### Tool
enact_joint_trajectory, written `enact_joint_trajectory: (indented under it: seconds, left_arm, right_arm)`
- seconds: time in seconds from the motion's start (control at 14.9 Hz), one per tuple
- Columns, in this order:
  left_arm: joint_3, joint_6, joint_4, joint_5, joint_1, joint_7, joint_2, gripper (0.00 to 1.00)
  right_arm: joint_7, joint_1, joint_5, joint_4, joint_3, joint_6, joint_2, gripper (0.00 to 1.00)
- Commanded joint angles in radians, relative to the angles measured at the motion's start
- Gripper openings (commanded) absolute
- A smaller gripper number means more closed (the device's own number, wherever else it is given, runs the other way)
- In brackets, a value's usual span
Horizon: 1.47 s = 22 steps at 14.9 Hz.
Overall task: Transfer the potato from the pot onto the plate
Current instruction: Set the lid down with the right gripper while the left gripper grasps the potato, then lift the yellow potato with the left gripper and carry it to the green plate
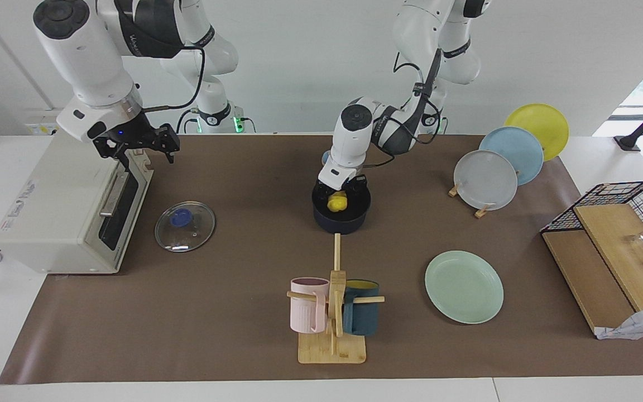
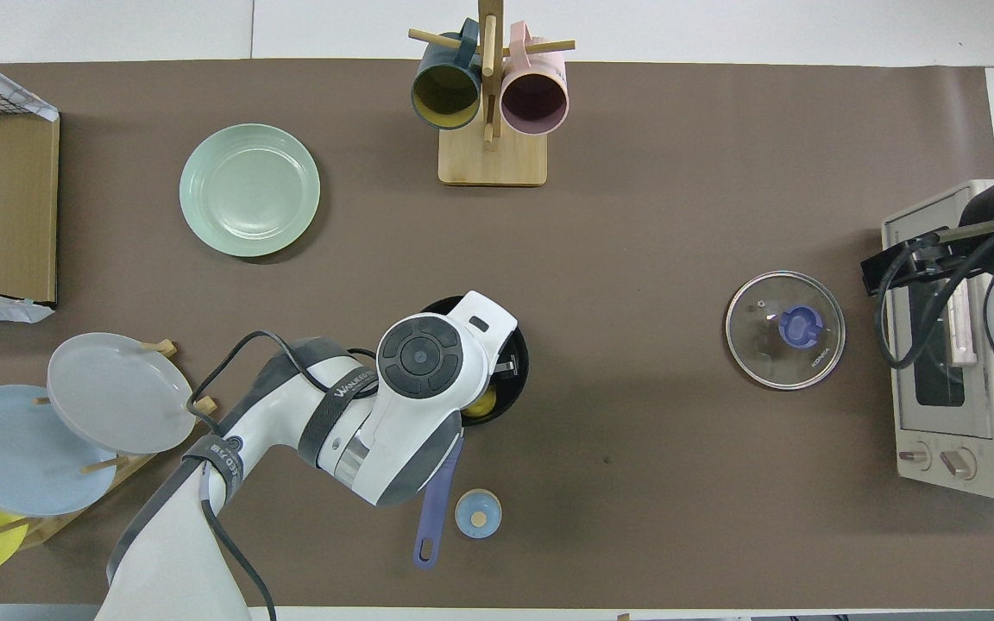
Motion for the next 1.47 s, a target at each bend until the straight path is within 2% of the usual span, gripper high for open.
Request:
enact_joint_trajectory:
  seconds: [0.0, 0.07, 0.13, 0.47, 0.67, 0.8, 1.01, 1.21, 1.41]
  left_arm:
    - [0.017, 0.027, -0.024, -0.018, -0.011, 0.001, -0.007, 0.24]
    - [0.017, 0.024, -0.023, -0.018, -0.008, 0.001, -0.005, 0.03]
    - [0.017, 0.024, -0.021, -0.018, -0.006, 0.002, -0.005, 0.0]
    - [0.017, -0.018, 0.003, -0.021, 0.021, -0.002, -0.024, 0.0]
    - [0.02, -0.224, 0.135, -0.027, 0.041, -0.007, -0.056, 0.0]
    - [0.018, -0.367, 0.23, -0.043, 0.112, 0.005, -0.082, 0.0]
    - [0.028, -0.522, 0.428, -0.043, 0.21, 0.076, -0.062, 0.0]
    - [0.028, -0.639, 0.613, -0.037, 0.395, 0.278, 0.027, 0.0]
    - [0.026, -0.621, 0.724, -0.034, 0.544, 0.461, 0.131, 0.0]
  right_arm:
    - [0.014, 0.007, 0.008, -0.019, -0.008, -0.004, -0.027, 1.0]
    - [0.015, 0.01, 0.006, -0.021, -0.008, -0.009, -0.031, 1.0]
    - [0.015, 0.01, 0.008, -0.021, -0.01, -0.009, -0.031, 1.0]
    - [0.014, 0.004, 0.005, -0.016, -0.01, 0.0, -0.021, 1.0]
    - [0.032, -0.01, 0.005, -0.016, -0.01, 0.0, -0.021, 1.0]
    - [0.043, -0.029, 0.005, -0.016, -0.01, 0.006, -0.021, 1.0]
    - [0.043, -0.021, 0.003, -0.013, -0.007, 0.006, -0.021, 1.0]
    - [0.041, -0.024, 0.009, -0.009, -0.005, 0.008, -0.024, 1.0]
    - [0.043, -0.03, 0.013, -0.007, -0.008, 0.006, -0.024, 1.0]
